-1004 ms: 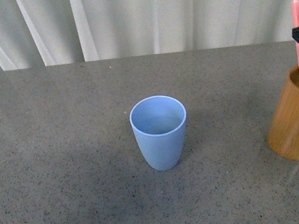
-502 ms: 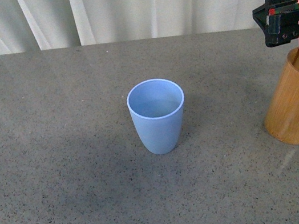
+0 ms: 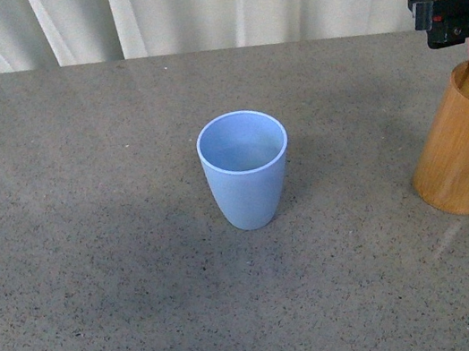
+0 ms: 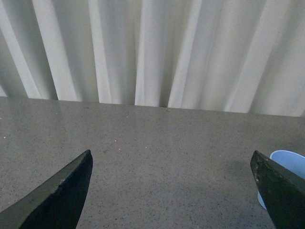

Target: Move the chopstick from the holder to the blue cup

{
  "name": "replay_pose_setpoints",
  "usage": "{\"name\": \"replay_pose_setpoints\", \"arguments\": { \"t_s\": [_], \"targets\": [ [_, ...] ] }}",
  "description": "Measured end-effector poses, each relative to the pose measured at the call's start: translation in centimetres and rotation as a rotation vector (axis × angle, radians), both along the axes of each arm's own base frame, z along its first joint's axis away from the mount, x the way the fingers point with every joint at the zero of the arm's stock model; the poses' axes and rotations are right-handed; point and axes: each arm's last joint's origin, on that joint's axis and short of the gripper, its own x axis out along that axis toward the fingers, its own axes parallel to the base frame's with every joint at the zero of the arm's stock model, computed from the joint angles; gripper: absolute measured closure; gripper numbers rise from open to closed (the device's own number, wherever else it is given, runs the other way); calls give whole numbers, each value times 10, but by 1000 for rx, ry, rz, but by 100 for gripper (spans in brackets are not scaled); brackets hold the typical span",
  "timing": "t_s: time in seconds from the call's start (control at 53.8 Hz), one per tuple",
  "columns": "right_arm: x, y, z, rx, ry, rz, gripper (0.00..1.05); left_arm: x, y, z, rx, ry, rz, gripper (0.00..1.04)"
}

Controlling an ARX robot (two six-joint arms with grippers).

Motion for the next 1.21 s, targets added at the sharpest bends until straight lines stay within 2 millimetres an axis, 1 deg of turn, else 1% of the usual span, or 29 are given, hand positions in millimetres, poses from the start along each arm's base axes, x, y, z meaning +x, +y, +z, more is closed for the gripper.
{"name": "replay_pose_setpoints", "arguments": {
  "t_s": [0.093, 0.112, 0.167, 0.205, 0.279, 0.298, 0.316, 0.353, 0.39, 0.539, 0.725, 0.818, 0.911, 0.967, 1.079, 1.097, 1.19, 1.209],
  "targets": [
    [1, 0, -2, 8, 1, 0, 58, 0, 0, 0, 0, 0, 0, 7],
    [1, 0, -3, 11, 1, -2, 63, 0, 0, 0, 0, 0, 0, 7],
    [1, 0, -3, 15, 2, -3, 70, 0, 0, 0, 0, 0, 0, 7],
    [1, 0, -3, 18, 0, -4, 77, 0, 0, 0, 0, 0, 0, 7],
    [1, -1, -3, 21, -3, -6, 88, 0, 0, 0, 0, 0, 0, 7],
    [0, -1, -3, 21, -5, -6, 93, 0, 0, 0, 0, 0, 0, 7],
    [0, -1, -3, 21, -5, -7, 95, 0, 0, 0, 0, 0, 0, 7],
    [-2, -1, -4, 18, -7, -5, 102, 0, 0, 0, 0, 0, 0, 7],
    [-3, -1, -3, 15, -12, -4, 104, 0, 0, 0, 0, 0, 0, 7],
    [-8, -3, 1, 10, -24, -5, 103, 0, 0, 0, 0, 0, 0, 7],
    [-11, -4, 19, -16, -84, 1, 103, 0, 0, 0, 0, 0, 0, 7],
    [-14, -2, 34, -41, -139, 7, 103, 0, 0, 0, 0, 0, 0, 7],
    [-15, 4, 56, -63, -214, 13, 103, 0, 0, 0, 0, 0, 0, 7],
    [-16, 14, 82, -58, -287, 25, 103, 0, 0, 0, 0, 0, 0, 7],
    [-21, 32, 125, -22, -400, 69, 103, 0, 0, 0, 0, 0, 0, 7],
    [-22, 34, 129, -16, -410, 75, 103, 0, 0, 0, 0, 0, 0, 7],
    [-32, 55, 164, 68, -483, 149, 103, 0, 0, 0, 0, 0, 0, 7],
    [-33, 57, 166, 73, -486, 156, 103, 0, 0, 0, 0, 0, 0, 7]
  ]
}}
